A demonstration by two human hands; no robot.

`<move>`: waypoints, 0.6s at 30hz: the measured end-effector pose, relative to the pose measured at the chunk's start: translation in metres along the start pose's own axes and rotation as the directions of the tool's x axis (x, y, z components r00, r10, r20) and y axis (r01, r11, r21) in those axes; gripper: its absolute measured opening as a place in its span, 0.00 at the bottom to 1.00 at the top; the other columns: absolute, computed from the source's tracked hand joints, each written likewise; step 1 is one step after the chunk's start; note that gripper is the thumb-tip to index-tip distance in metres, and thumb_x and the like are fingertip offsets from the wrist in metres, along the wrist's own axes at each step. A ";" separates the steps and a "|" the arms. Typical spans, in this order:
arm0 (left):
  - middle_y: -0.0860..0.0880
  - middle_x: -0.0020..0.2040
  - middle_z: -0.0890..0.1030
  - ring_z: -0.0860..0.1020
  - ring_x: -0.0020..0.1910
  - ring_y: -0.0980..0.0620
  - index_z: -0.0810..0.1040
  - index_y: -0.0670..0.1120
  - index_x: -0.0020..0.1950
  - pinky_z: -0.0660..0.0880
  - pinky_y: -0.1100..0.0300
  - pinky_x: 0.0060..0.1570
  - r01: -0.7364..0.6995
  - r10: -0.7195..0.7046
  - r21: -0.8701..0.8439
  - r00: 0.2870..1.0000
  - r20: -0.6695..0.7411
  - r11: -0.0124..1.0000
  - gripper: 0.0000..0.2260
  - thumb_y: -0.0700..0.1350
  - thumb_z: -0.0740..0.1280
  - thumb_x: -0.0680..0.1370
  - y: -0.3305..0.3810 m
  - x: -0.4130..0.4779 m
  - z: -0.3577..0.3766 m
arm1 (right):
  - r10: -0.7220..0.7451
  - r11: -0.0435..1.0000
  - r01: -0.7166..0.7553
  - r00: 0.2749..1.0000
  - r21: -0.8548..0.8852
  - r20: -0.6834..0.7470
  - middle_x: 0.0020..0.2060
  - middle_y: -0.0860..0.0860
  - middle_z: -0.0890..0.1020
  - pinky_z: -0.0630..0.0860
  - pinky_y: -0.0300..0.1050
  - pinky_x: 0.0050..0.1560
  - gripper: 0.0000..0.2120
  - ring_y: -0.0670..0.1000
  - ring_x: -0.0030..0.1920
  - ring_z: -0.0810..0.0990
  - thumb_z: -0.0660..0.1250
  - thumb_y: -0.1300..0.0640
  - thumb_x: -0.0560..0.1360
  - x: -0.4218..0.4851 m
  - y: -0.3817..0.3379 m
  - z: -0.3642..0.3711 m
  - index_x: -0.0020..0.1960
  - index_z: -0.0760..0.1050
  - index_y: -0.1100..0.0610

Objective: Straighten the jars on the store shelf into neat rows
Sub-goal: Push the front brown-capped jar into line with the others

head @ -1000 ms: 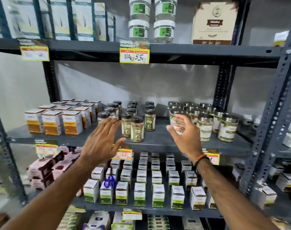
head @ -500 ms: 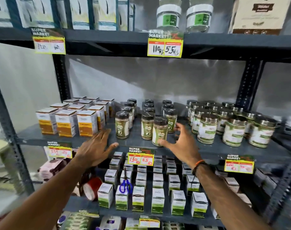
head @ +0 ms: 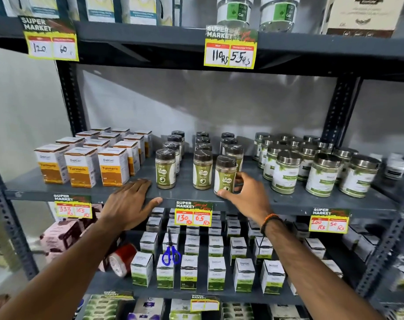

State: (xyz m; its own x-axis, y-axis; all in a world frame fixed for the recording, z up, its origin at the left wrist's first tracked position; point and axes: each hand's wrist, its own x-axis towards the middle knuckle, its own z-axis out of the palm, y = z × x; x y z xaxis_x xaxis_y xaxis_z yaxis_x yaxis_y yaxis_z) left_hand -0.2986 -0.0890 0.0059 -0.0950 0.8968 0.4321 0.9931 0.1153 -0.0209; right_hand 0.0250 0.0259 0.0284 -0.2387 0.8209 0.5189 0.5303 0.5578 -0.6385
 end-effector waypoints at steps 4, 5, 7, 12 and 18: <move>0.44 0.76 0.73 0.72 0.73 0.44 0.67 0.46 0.77 0.71 0.44 0.69 0.012 -0.012 0.003 1.000 0.004 1.000 0.41 0.73 0.43 0.79 0.000 0.000 0.001 | 0.038 0.997 -0.040 0.999 -0.065 -0.033 0.46 0.41 0.85 0.73 0.27 0.40 0.27 0.37 0.41 0.81 0.81 0.42 0.66 0.009 0.011 -0.008 0.59 0.79 0.52; 0.44 0.76 0.73 0.72 0.73 0.44 0.67 0.46 0.77 0.71 0.44 0.69 0.015 -0.015 0.003 1.000 0.005 1.000 0.41 0.74 0.43 0.78 0.000 0.000 0.001 | 0.043 0.996 -0.045 0.999 -0.078 -0.032 0.48 0.44 0.85 0.73 0.28 0.40 0.27 0.39 0.42 0.81 0.81 0.42 0.67 0.011 0.012 -0.009 0.60 0.79 0.52; 0.44 0.76 0.72 0.71 0.73 0.44 0.67 0.46 0.77 0.71 0.44 0.70 0.022 -0.022 0.003 1.000 0.008 1.000 0.41 0.74 0.43 0.78 0.000 0.000 0.002 | 0.047 0.993 -0.050 0.998 -0.105 -0.029 0.49 0.46 0.86 0.70 0.25 0.38 0.28 0.40 0.41 0.80 0.80 0.42 0.67 0.014 0.012 -0.009 0.61 0.79 0.53; 0.44 0.77 0.71 0.70 0.75 0.45 0.66 0.46 0.78 0.69 0.45 0.71 0.030 -0.030 0.005 0.999 0.015 1.000 0.42 0.74 0.42 0.78 0.001 -0.001 0.001 | 0.070 0.985 -0.068 0.998 -0.159 0.006 0.47 0.45 0.86 0.67 0.23 0.35 0.25 0.40 0.39 0.79 0.81 0.42 0.67 0.015 0.013 -0.008 0.58 0.79 0.52; 0.44 0.78 0.70 0.69 0.75 0.45 0.65 0.46 0.79 0.67 0.46 0.72 0.033 -0.033 0.020 0.999 0.020 0.999 0.41 0.73 0.42 0.78 0.003 -0.002 -0.001 | 0.125 0.982 -0.126 0.992 -0.142 -0.015 0.47 0.47 0.87 0.77 0.36 0.45 0.20 0.45 0.44 0.84 0.82 0.47 0.67 0.019 0.015 -0.005 0.54 0.81 0.53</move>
State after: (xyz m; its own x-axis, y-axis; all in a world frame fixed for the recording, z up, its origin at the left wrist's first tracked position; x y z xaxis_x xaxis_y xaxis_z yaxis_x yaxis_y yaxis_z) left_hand -0.2952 -0.0912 0.0058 -0.1295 0.9009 0.4143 0.9879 0.1532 -0.0244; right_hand 0.0327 0.0497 0.0316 -0.1582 0.8821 0.4438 0.6662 0.4271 -0.6114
